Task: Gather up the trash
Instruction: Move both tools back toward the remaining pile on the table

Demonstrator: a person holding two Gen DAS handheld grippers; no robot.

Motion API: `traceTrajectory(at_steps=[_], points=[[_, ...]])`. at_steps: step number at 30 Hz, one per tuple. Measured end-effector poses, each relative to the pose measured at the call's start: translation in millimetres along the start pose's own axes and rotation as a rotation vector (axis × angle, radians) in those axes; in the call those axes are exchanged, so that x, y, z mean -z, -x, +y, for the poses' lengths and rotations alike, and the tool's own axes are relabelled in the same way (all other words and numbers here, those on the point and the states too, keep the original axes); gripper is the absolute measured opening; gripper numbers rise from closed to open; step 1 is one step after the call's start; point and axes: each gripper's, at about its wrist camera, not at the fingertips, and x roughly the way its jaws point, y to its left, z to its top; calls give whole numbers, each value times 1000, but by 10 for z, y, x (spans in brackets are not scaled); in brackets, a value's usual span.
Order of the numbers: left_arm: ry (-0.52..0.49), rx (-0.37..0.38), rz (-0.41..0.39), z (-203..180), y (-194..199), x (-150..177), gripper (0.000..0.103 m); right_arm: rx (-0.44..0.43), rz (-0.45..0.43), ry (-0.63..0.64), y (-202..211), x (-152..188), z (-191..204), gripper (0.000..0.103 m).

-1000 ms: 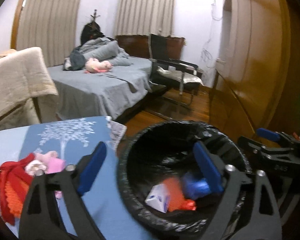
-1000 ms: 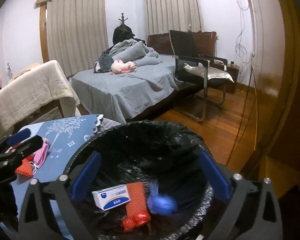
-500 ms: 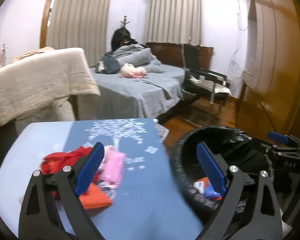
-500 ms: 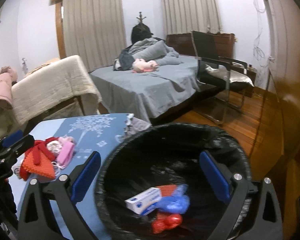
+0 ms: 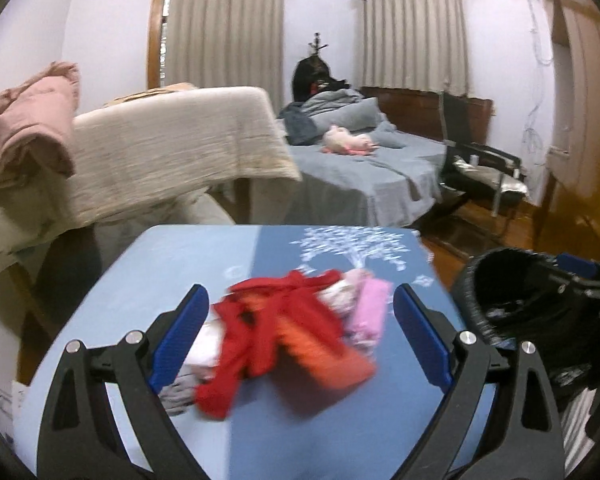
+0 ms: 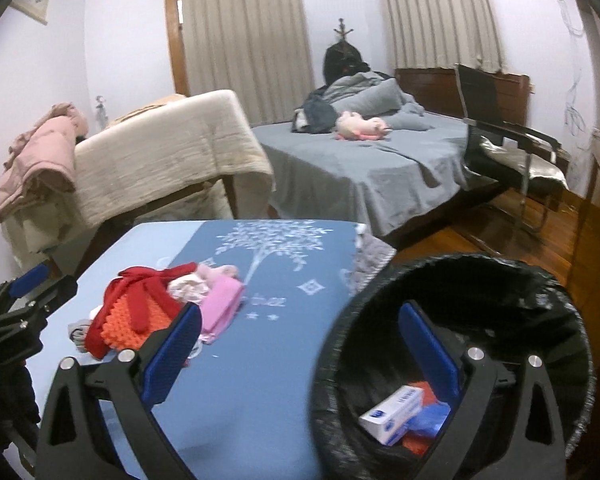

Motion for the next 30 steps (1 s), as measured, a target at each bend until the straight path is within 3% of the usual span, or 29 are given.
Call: traceTrajectory(at_steps=[13,19,22,30], points=[[75,-149,79,846,-118,324,91,-47,51,68,-410,127,474,97],[106,-158,136,1015,-262,488,90,-52,80,89,-579,209,589,97],[119,-147,167,1066,-346,554,83,-59,94,94,-647,236,628,97],[168,-129,217,1185,-511,653,77,-69,111,124,-778,278,724,97]])
